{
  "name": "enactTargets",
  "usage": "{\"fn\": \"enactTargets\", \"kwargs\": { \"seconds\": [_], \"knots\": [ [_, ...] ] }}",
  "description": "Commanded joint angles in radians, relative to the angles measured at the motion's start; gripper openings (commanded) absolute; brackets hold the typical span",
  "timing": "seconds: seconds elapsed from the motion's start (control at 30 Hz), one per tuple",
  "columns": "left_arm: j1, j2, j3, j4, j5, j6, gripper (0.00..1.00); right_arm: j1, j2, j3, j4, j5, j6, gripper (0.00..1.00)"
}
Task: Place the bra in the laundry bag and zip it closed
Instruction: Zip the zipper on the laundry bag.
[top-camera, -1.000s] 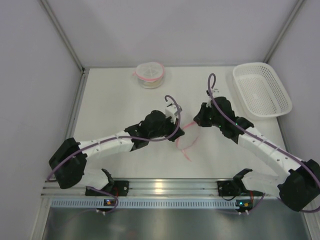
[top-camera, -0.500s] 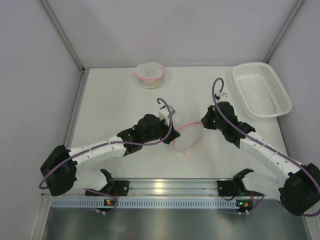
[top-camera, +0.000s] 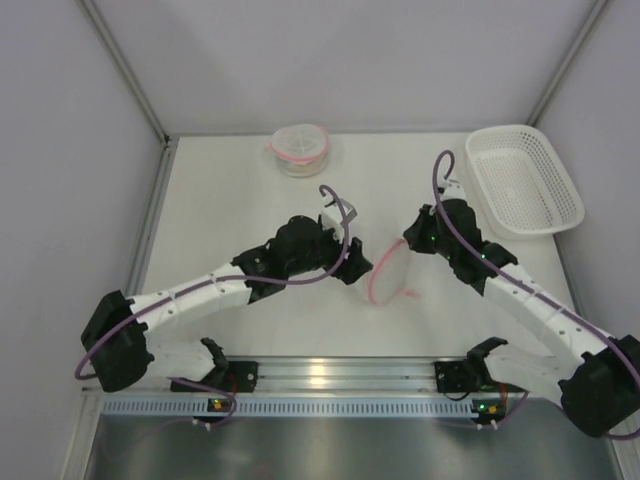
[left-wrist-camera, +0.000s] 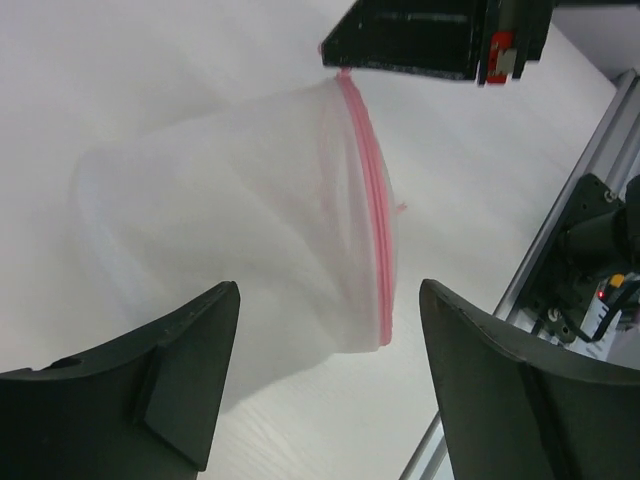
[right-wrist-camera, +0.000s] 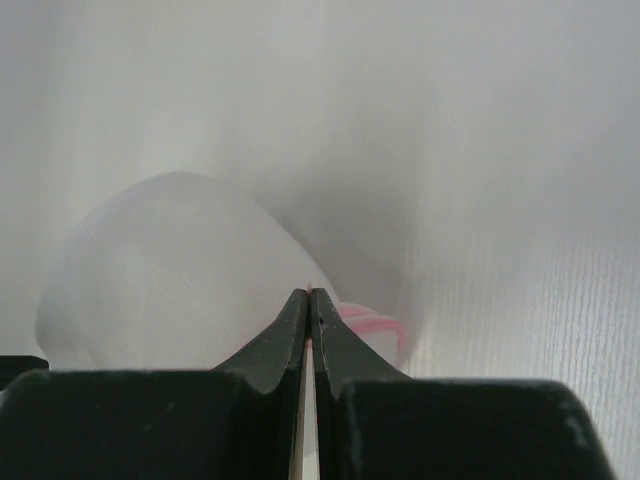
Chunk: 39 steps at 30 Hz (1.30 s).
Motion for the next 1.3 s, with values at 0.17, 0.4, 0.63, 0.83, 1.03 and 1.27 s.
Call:
{"fn": "enactTargets", "kwargs": {
  "seconds": [0.17, 0.4, 0.63, 0.83, 1.03, 1.27],
  "knots": [
    [-0.001, 0.131, 0.306, -0.028, -0.023, 0.066, 0.8, 0.01, -0.08, 0.056, 0.025, 0.019, 0.088, 0.0],
    [-0.013, 0.265, 0.373, -0.028, 0.028, -0.021, 0.77, 0.035, -0.088, 0.093, -0.021, 0.067, 0.108, 0.0],
    [-0.032, 0.283, 0.404, -0.1, -0.066, -0.073, 0.76, 0.055, -0.077, 0.131, -0.045, 0.125, 0.096, 0.0],
    [-0.032, 0.201, 0.363, -0.145, -0.121, -0.096, 0.75, 0.062, -0.057, 0.183, -0.117, 0.192, 0.056, 0.0],
    [-0.033, 0.174, 0.424, -0.145, -0.071, -0.081, 0.78, 0.104, -0.027, 0.298, -0.199, 0.284, 0.018, 0.0],
    [-0.064, 0.217, 0.42, -0.102, -0.06, -0.105, 0.77, 0.16, -0.011, 0.338, -0.242, 0.324, 0.067, 0.0]
  ]
}}
